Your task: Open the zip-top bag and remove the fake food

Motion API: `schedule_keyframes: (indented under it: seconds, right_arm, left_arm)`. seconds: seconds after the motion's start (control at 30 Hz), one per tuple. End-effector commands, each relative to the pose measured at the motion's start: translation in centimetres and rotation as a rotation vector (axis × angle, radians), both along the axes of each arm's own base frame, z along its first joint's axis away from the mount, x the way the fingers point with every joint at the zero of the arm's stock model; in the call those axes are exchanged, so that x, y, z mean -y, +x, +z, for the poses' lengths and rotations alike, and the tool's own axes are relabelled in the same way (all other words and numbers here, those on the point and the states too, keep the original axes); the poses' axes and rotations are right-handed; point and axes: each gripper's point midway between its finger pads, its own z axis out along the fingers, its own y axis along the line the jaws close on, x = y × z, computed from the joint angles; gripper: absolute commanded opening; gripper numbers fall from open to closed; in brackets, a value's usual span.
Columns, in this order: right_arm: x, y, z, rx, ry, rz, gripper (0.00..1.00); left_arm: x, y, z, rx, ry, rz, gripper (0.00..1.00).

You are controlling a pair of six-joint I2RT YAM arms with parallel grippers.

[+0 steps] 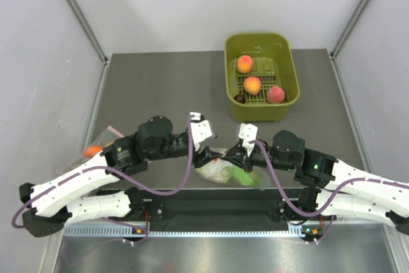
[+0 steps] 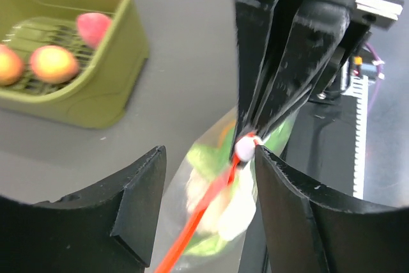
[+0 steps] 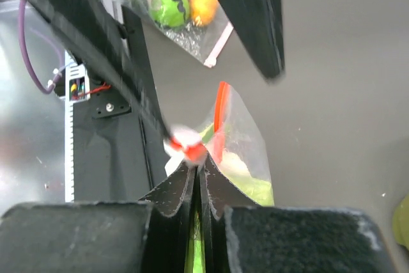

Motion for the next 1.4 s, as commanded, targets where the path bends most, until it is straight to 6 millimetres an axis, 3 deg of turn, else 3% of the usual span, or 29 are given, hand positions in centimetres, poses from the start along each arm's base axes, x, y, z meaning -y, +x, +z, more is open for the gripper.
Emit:
schedule_keyframes:
  seconds: [0.0,0.13,0.4,0.83,1.37]
  right_arm:
    - [-0.3,-1.2,1.9,0.013,0.062,0.06,0.0]
    - [-0.1,-1.2,2.0,0.016,0.06,0.059,0.0]
    - [-0.3,-0.4,1.4,-0.028,0.033,0.017,0.0]
    - [-0.4,0.6,3.4,-0.161,0.085,-0.068,0.0]
    - [-0.7,0.5,3.9,-0.184,0.104,-0.054,0.0]
  left_arm:
    - [2.3,-0.2,2.6,0.046,-0.068,-0.077,0.62]
    - [2.6,-0.2,2.4,0.047,-0.062,-0.092,0.61]
    - [0.6,-1.1,4.2,0.081,-0.143,-0.082,0.62]
    - [1.2,-0.5,0.3,0.059,-0.039,-0.073,0.6]
    - [1.2,-0.4,-0.1,0.061,-0.026,-0.077,0.53]
